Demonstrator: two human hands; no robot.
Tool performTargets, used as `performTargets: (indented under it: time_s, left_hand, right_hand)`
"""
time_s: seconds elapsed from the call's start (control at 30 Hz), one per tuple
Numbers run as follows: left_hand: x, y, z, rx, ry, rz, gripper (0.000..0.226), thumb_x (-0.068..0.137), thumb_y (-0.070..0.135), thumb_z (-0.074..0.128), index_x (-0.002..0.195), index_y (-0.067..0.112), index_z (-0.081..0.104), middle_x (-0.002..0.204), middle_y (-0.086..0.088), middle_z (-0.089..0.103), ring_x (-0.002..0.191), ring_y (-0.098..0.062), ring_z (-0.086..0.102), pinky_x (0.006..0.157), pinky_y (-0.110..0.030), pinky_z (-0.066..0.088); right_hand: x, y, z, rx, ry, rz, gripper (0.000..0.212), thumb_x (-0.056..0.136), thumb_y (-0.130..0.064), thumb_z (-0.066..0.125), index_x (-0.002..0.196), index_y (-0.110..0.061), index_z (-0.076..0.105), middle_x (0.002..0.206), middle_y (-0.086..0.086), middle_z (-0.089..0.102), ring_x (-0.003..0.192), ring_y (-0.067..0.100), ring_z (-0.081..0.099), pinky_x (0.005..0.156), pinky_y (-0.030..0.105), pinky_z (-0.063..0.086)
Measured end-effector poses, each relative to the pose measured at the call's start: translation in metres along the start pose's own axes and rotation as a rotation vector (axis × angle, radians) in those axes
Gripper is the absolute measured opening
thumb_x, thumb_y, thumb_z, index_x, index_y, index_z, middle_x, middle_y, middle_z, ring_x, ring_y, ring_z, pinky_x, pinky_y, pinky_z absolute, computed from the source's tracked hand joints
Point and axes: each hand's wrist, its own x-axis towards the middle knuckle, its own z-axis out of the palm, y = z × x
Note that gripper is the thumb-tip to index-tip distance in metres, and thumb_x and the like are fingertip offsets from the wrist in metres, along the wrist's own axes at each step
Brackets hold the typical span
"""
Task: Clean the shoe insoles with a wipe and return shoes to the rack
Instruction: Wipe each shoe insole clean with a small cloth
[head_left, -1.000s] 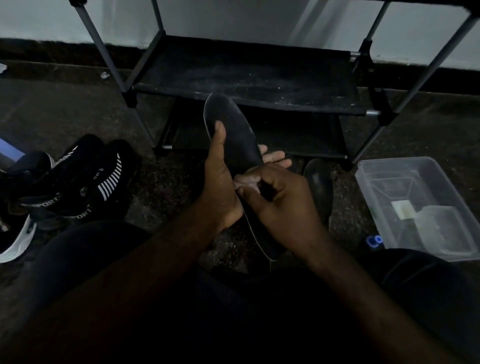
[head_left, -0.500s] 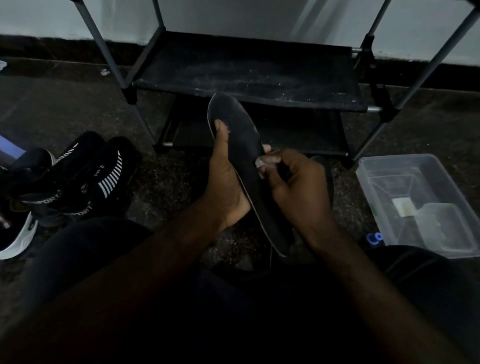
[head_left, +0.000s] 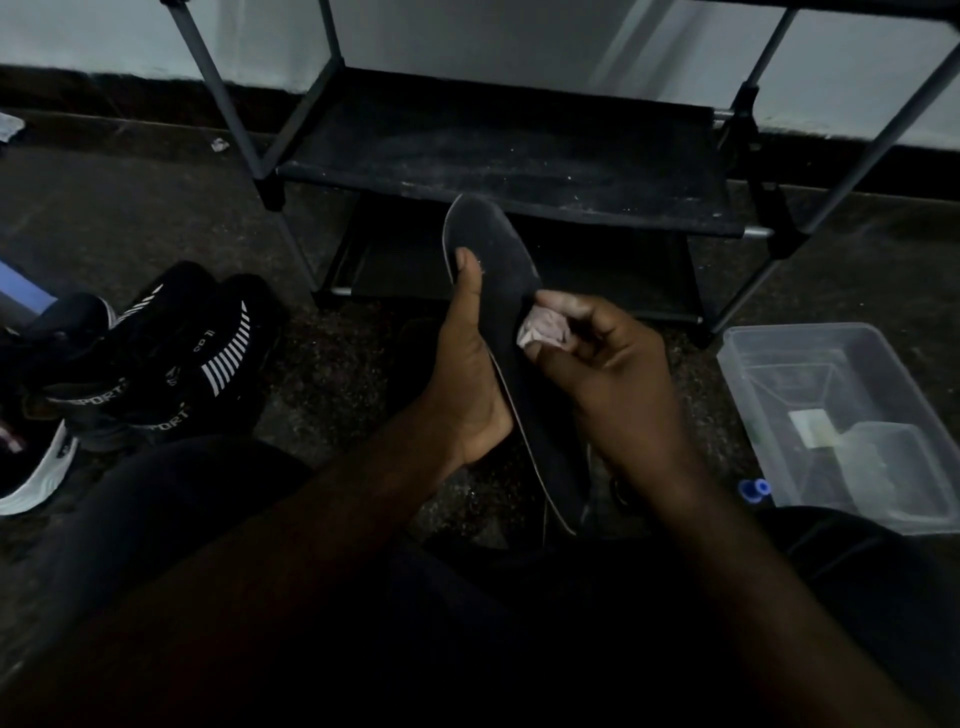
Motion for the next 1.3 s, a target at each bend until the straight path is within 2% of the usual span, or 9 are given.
performTargets:
  time_s: [0.17, 0.33, 0.53, 0.7, 0.87, 0.97, 1.1, 1.2, 1.3]
  left_hand:
    - [-0.002, 0.001, 0.003, 0.047, 0.036, -0.020, 0.087, 0.086, 0.074, 0.030, 0.128, 0.002, 0.055, 0.122, -0.018, 0.064, 0.116, -0.027, 0.061, 0.103, -0.039, 0.046]
    - [-0.004, 0.003, -0.003, 0.119, 0.103, -0.055, 0.097, 0.077, 0.080, 0.037, 0.131, 0.000, 0.051, 0.124, -0.028, 0.061, 0.118, -0.035, 0.060, 0.107, -0.048, 0.042]
    - [-0.002, 0.000, 0.001, 0.154, 0.118, -0.030, 0.094, 0.085, 0.077, 0.025, 0.130, 0.000, 0.055, 0.117, -0.018, 0.066, 0.109, -0.027, 0.065, 0.095, -0.039, 0.051]
    - [-0.004, 0.000, -0.002, 0.161, 0.136, -0.028, 0.095, 0.083, 0.079, 0.025, 0.127, 0.002, 0.057, 0.120, -0.023, 0.065, 0.113, -0.030, 0.064, 0.102, -0.043, 0.046]
    - [-0.003, -0.001, -0.003, 0.158, 0.142, -0.011, 0.096, 0.084, 0.080, 0.025, 0.128, 0.000, 0.056, 0.106, -0.016, 0.071, 0.103, -0.026, 0.068, 0.097, -0.042, 0.049]
    - [0.000, -0.004, -0.001, 0.182, 0.157, -0.008, 0.096, 0.085, 0.079, 0.023, 0.128, 0.001, 0.056, 0.106, -0.018, 0.069, 0.105, -0.027, 0.066, 0.095, -0.039, 0.050]
    - [-0.002, -0.001, -0.004, 0.188, 0.176, 0.013, 0.098, 0.083, 0.082, 0.021, 0.127, 0.003, 0.058, 0.120, -0.028, 0.063, 0.112, -0.034, 0.064, 0.101, -0.044, 0.048]
    - [-0.001, 0.000, -0.007, 0.199, 0.167, 0.033, 0.100, 0.082, 0.084, 0.021, 0.126, 0.002, 0.058, 0.120, -0.023, 0.065, 0.110, -0.032, 0.065, 0.101, -0.046, 0.048]
    - [0.002, -0.003, -0.005, 0.172, 0.121, 0.018, 0.094, 0.084, 0.082, 0.018, 0.118, 0.005, 0.059, 0.099, -0.008, 0.067, 0.096, -0.020, 0.066, 0.092, -0.036, 0.052]
  right_hand:
    - [-0.004, 0.004, 0.004, -0.403, 0.131, -0.166, 0.026, 0.087, -0.012, 0.072, 0.112, -0.015, 0.068, 0.102, -0.010, 0.070, 0.097, 0.000, 0.066, 0.088, 0.021, 0.054]
    - [-0.016, 0.003, 0.017, -0.534, -0.015, -0.362, 0.014, 0.088, -0.003, 0.068, 0.100, -0.008, 0.072, 0.097, -0.003, 0.071, 0.093, 0.001, 0.062, 0.084, 0.008, 0.046]
    - [0.003, 0.010, -0.002, -0.785, 0.099, -0.352, 0.012, 0.095, -0.019, 0.062, 0.099, -0.013, 0.071, 0.098, 0.002, 0.064, 0.084, 0.012, 0.062, 0.072, 0.034, 0.052]
    - [-0.014, 0.000, 0.013, -0.580, 0.003, -0.393, 0.015, 0.092, -0.005, 0.064, 0.103, -0.009, 0.073, 0.099, 0.002, 0.068, 0.093, 0.007, 0.062, 0.083, 0.017, 0.049]
    - [-0.001, 0.010, 0.004, -0.753, 0.001, -0.390, 0.019, 0.090, -0.008, 0.062, 0.105, -0.012, 0.073, 0.099, 0.006, 0.067, 0.089, 0.020, 0.066, 0.075, 0.041, 0.056]
    - [0.002, 0.012, -0.001, -0.724, 0.095, -0.297, 0.015, 0.090, -0.009, 0.064, 0.102, -0.012, 0.074, 0.096, 0.004, 0.068, 0.088, 0.016, 0.065, 0.078, 0.038, 0.054]
    - [-0.019, 0.001, 0.017, -0.567, -0.037, -0.382, 0.020, 0.090, -0.003, 0.064, 0.107, -0.009, 0.073, 0.101, 0.002, 0.068, 0.095, 0.008, 0.062, 0.086, 0.022, 0.051]
    - [-0.013, 0.004, 0.012, -0.729, -0.114, -0.468, 0.028, 0.087, -0.003, 0.059, 0.112, -0.011, 0.071, 0.106, 0.004, 0.064, 0.091, 0.018, 0.065, 0.072, 0.039, 0.057]
    - [0.006, 0.011, -0.001, -0.939, -0.003, -0.361, 0.030, 0.085, -0.005, 0.059, 0.110, -0.015, 0.071, 0.104, 0.005, 0.063, 0.083, 0.027, 0.066, 0.064, 0.043, 0.056]
